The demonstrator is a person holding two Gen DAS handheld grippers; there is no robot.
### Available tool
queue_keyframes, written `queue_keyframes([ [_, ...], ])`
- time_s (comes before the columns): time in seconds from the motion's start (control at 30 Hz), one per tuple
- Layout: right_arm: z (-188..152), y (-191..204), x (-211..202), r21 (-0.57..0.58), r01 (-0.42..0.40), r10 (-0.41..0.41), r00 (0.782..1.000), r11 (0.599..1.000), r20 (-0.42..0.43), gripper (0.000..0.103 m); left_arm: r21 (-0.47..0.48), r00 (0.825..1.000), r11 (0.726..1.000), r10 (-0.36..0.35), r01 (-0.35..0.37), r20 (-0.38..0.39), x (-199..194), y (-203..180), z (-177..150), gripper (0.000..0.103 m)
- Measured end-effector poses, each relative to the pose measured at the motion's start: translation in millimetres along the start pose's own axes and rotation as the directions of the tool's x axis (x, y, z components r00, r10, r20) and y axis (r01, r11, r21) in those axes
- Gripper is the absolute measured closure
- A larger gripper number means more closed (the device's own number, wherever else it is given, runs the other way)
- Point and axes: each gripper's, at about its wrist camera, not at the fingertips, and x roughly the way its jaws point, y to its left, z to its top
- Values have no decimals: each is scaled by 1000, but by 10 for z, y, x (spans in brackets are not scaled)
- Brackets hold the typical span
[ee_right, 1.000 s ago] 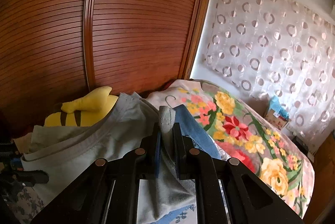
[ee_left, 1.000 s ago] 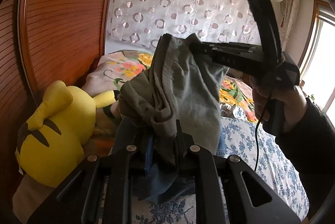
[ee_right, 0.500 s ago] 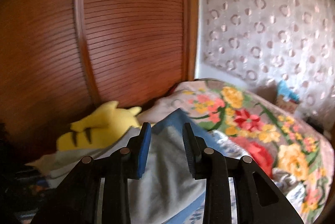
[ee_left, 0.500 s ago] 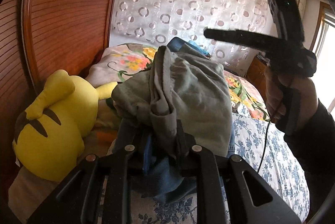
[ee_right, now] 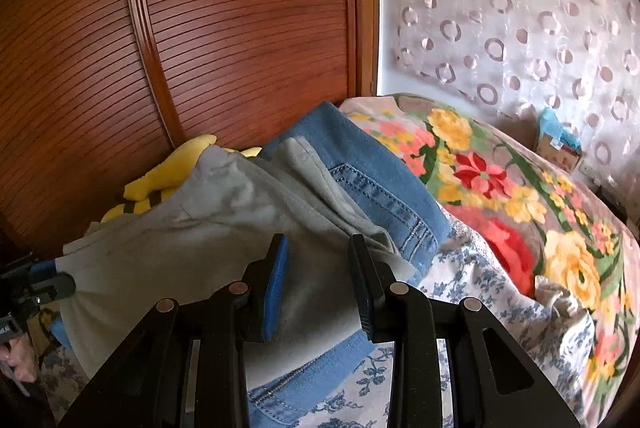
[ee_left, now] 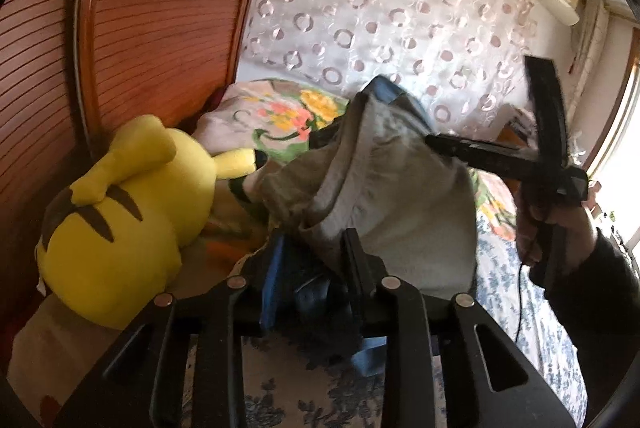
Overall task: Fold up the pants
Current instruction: 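Lower the pants onto the jeans stack and open both grippers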
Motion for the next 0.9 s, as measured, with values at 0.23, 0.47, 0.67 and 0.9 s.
queue_keyframes([
  [0.23,-98,169,-203,-1,18,-18,999,1000,33,71,38,999,999,34,-34,-9,-106,-72,-26,73],
  [0.47,-377,332,-613,19,7,-9,998,1000,65,71,106,999,993,53,-54,12,-320,-221,-25,55],
  [0.67,-607,427,-889,46,8,-11,997,999,79,67,154,998,987,57,-53,-17,-390,-326,-71,55],
  [0.9,-813,537,-1142,72,16,-22,996,997,85,65,178,998,982,67,-64,-10,-542,-397,-168,55],
])
